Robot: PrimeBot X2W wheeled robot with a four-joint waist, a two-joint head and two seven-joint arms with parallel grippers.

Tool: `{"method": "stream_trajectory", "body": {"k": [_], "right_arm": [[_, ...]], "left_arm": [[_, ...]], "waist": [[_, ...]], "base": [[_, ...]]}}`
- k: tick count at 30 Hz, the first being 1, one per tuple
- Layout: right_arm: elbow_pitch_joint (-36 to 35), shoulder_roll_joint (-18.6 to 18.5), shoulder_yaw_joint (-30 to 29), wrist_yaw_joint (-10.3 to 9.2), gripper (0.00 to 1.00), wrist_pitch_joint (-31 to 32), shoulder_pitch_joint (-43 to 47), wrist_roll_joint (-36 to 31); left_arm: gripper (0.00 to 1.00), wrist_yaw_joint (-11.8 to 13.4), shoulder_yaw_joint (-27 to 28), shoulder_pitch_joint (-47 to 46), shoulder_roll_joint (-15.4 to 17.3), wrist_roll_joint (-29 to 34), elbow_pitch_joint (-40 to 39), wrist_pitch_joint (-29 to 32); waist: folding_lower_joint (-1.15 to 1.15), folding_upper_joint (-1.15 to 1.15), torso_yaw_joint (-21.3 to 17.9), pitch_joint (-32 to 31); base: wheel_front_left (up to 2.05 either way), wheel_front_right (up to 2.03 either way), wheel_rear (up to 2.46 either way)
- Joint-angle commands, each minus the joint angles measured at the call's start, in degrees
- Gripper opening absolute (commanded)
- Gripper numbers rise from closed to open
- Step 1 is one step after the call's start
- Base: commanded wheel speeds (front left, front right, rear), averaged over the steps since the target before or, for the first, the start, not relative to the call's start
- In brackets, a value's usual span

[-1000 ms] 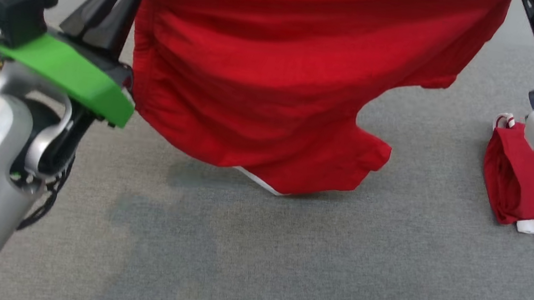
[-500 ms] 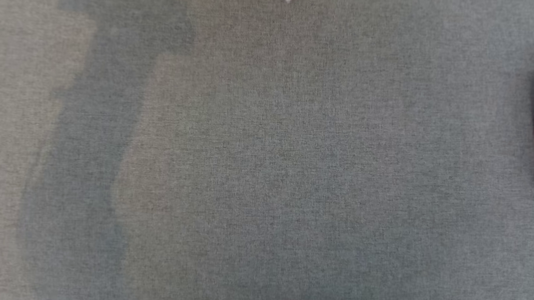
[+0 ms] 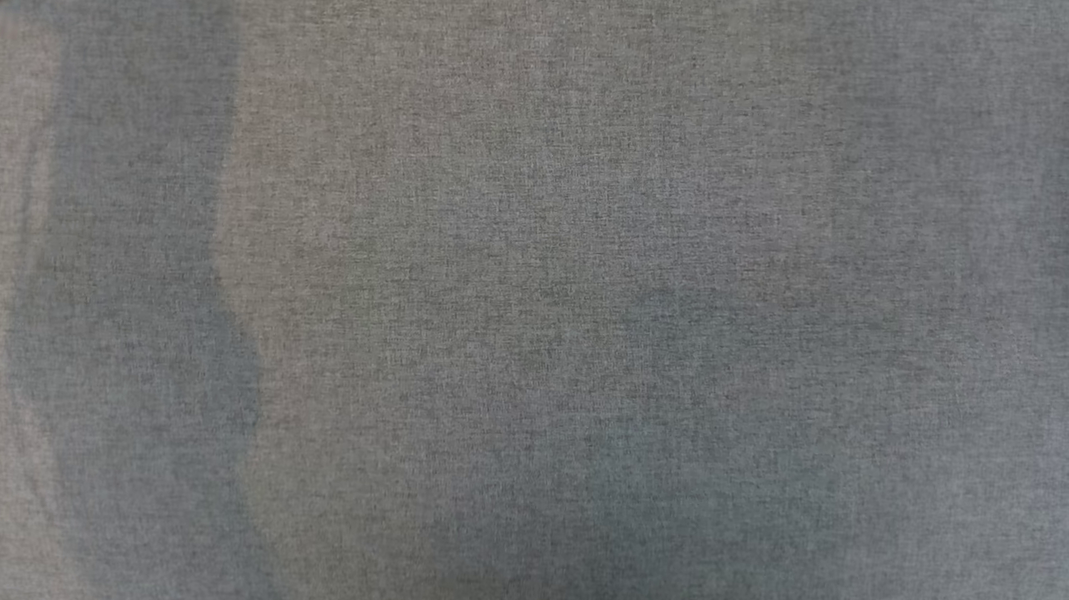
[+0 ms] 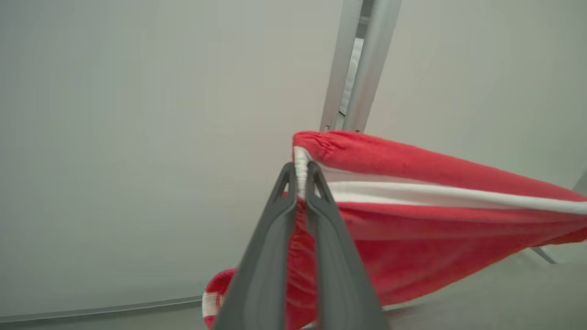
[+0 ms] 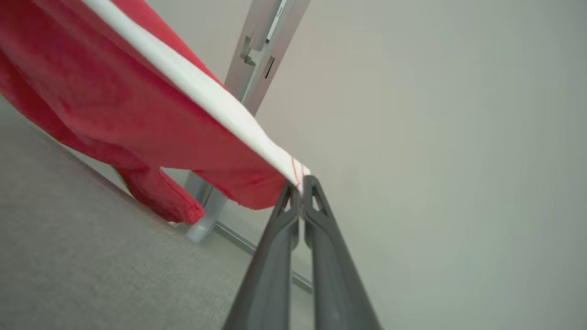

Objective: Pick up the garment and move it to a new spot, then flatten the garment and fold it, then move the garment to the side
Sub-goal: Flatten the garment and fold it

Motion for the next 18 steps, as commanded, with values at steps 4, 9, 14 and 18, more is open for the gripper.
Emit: {"method": "stream_trajectory", "body": {"k": [4,9,14,18], "right_arm": [[2.6,0.3,4.2,-0.14,0.00,-1.5,7.6,2.2],[2.4,-0.6,10.2,-0.13,0.00,-2.0,16.0,6.2],[0.5,-2.9,17.0,-0.13,0.00,-2.0,23.5,12.5],[-2.4,-5.3,23.4,-0.13,0.00,-0.8,28.2,18.4]], "left_arm": [[0.00,-0.8,-0.9,9.0,-0.4,2.2,-2.4,-0.4],[0.00,-0.9,-4.9,21.2,1.2,4.0,-8.2,-0.4],[0.00,-0.8,-7.1,32.9,4.5,1.0,-13.0,-0.4],[0.00,-0.8,-7.8,40.0,6.5,0.4,-15.6,-0.4]], "waist": [[-0.01,0.00,1.5,-2.4],[-0.01,0.00,2.4,-7.0],[-0.01,0.00,2.7,-12.5],[-0.01,0.00,3.4,-16.8]], "base": [[0.00,0.00,0.00],[0.00,0.00,0.00],[0.00,0.00,0.00],[0.00,0.00,0.00]]}}
